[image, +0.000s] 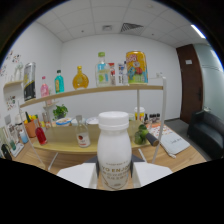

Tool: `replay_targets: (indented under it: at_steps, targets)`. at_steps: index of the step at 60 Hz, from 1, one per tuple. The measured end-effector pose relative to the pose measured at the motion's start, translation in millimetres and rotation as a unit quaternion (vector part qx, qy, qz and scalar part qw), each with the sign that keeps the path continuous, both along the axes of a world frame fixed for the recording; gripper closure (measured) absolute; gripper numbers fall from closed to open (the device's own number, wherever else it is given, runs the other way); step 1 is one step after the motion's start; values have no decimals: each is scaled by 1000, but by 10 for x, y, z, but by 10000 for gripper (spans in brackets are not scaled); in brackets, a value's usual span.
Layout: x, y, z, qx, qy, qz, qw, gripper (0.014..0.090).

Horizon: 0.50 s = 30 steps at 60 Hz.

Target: Make me a cup of Mount Fuji.

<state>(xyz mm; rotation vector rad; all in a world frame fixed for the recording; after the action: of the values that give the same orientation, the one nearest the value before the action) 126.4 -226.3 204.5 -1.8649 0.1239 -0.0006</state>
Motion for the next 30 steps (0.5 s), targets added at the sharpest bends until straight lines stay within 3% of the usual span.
replay_targets:
  at_steps: [14, 22, 30]
  targets:
    - [98, -3, -892, -59, -88, 31, 994, 568]
    - [76, 60, -966, -70, -235, 75, 967, 568]
    - [11, 127, -922, -74, -389, 125, 910, 571]
